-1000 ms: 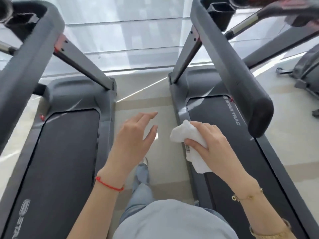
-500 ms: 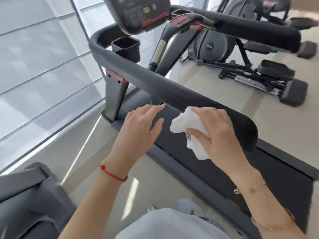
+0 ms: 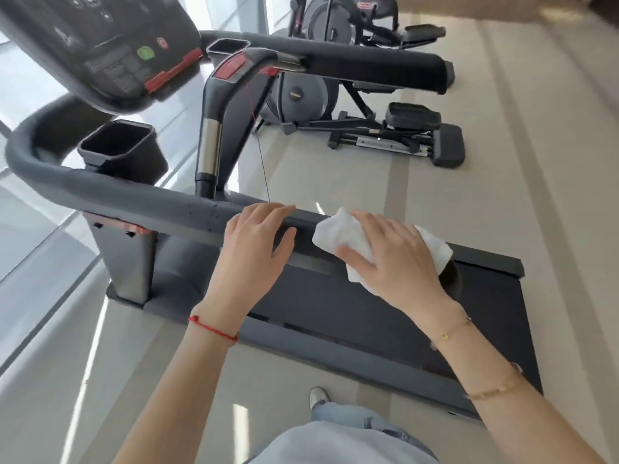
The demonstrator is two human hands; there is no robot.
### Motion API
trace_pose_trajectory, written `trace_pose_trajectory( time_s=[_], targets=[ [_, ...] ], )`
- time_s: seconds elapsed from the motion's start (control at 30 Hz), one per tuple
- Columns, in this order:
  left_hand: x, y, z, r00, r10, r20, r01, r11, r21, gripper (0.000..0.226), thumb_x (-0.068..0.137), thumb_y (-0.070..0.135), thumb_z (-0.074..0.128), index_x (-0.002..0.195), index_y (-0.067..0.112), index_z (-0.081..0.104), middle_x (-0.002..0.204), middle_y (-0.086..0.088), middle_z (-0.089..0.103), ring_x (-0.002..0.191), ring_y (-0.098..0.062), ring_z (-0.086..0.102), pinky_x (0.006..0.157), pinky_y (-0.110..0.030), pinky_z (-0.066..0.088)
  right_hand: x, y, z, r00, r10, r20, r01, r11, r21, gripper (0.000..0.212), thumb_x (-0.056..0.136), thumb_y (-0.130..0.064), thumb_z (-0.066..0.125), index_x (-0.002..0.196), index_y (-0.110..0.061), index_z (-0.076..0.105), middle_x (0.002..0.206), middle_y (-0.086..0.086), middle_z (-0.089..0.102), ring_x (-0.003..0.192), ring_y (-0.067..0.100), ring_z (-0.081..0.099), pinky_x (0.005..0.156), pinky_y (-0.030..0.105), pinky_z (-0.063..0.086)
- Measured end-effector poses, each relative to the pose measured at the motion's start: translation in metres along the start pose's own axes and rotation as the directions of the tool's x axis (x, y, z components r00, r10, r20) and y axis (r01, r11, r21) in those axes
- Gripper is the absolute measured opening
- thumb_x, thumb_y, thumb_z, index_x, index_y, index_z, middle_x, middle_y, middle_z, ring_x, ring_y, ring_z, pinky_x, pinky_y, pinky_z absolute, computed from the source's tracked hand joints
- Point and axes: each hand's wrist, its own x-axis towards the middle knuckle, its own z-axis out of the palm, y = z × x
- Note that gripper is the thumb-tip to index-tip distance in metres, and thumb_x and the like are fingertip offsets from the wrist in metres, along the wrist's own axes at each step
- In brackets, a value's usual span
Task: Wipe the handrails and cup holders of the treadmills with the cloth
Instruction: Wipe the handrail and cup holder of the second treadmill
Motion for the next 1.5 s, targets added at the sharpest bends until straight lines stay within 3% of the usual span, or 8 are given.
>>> trace_pose_trajectory(
  time_s=[0.23,0.43,0.57,0.77,0.93,1.23,1.4,1.5],
  targets=[
    [0.019,-0.029,0.005,1.000,-0.003,0.021,0.003,1.000,0.009,0.034,0.100,0.022,0.047,0.132,0.018,0.058,0.130,0.004,0.059,0.126,-0.019,0.049,0.110,-0.038,0.029,0.047,-0.038,0.013,0.985,-0.031,0.169,0.010,0.993,0.122,0.059,0.094,-0.061,0.005,0.114,-0.029,0.050,0.099,-0.008,0.065,0.084,0.021,0.062,0.070,0.035,0.044],
    [0.035,-0.054,0.003,0.994,0.067,0.090,-0.069,0.997,0.022,0.033,0.101,0.021,0.045,0.128,0.015,0.061,0.126,0.001,0.063,0.122,-0.021,0.054,0.113,-0.038,0.029,0.024,-0.025,0.010,0.996,0.085,0.039,-0.088,0.990,0.112,0.047,0.098,-0.055,0.020,0.110,-0.033,0.059,0.098,-0.014,0.067,0.085,0.015,0.059,0.078,0.032,0.041],
    [0.040,-0.064,-0.001,0.975,0.131,0.180,-0.136,0.991,0.013,0.029,0.100,0.021,0.047,0.121,0.016,0.066,0.119,0.004,0.066,0.113,-0.019,0.059,0.112,-0.040,0.031,0.042,-0.050,0.021,0.972,0.232,0.040,-0.232,0.973,-0.005,0.047,0.094,-0.052,0.020,0.088,-0.026,0.058,0.075,-0.009,0.061,0.071,0.018,0.055,0.070,0.034,0.039],
    [0.041,-0.073,-0.002,0.958,0.201,0.204,-0.200,0.979,-0.027,0.026,0.101,0.020,0.047,0.118,0.017,0.066,0.115,0.007,0.068,0.111,-0.016,0.060,0.113,-0.046,0.027,0.038,-0.074,0.038,0.964,0.203,-0.170,-0.209,0.978,-0.012,0.041,0.098,-0.046,0.034,0.089,-0.022,0.066,0.080,-0.008,0.066,0.074,0.018,0.057,0.074,0.034,0.043],
    [0.042,-0.076,-0.003,0.955,0.234,0.184,-0.229,0.972,-0.046,0.027,0.100,0.022,0.049,0.117,0.013,0.067,0.113,0.003,0.070,0.107,-0.019,0.063,0.113,-0.048,0.029,0.037,-0.050,0.029,0.863,0.465,-0.196,-0.491,0.864,-0.112,0.045,0.093,-0.044,0.029,0.056,-0.019,0.040,0.051,-0.005,0.047,0.054,0.022,0.042,0.060,0.037,0.037],
    [0.038,-0.043,0.007,0.957,0.253,0.141,-0.239,0.965,-0.106,0.027,0.099,0.019,0.049,0.119,0.014,0.066,0.118,0.002,0.066,0.112,-0.020,0.058,0.117,-0.046,0.023,0.015,-0.047,0.030,0.949,0.215,-0.232,-0.234,0.970,-0.058,0.050,0.099,-0.055,0.027,0.097,-0.022,0.065,0.080,-0.008,0.064,0.078,0.019,0.056,0.078,0.035,0.042],
    [0.035,-0.004,0.024,0.949,0.280,0.145,-0.261,0.956,-0.137,0.027,0.099,0.018,0.050,0.120,0.010,0.065,0.117,-0.002,0.067,0.111,-0.023,0.059,0.115,-0.046,0.027,-0.008,0.009,0.005,0.910,0.347,-0.229,-0.380,0.917,-0.122,0.045,0.093,-0.055,0.030,0.076,-0.021,0.053,0.062,-0.008,0.053,0.064,0.020,0.048,0.064,0.031,0.032],
    [0.032,0.017,0.036,0.946,0.275,0.173,-0.257,0.959,-0.120,0.029,0.100,0.020,0.047,0.122,0.011,0.065,0.119,-0.001,0.067,0.113,-0.022,0.058,0.116,-0.044,0.025,-0.008,0.034,-0.005,0.863,0.495,-0.103,-0.497,0.868,0.008,0.044,0.091,-0.053,0.027,0.071,-0.018,0.045,0.059,-0.005,0.052,0.059,0.025,0.049,0.054,0.032,0.026]
  ],
)
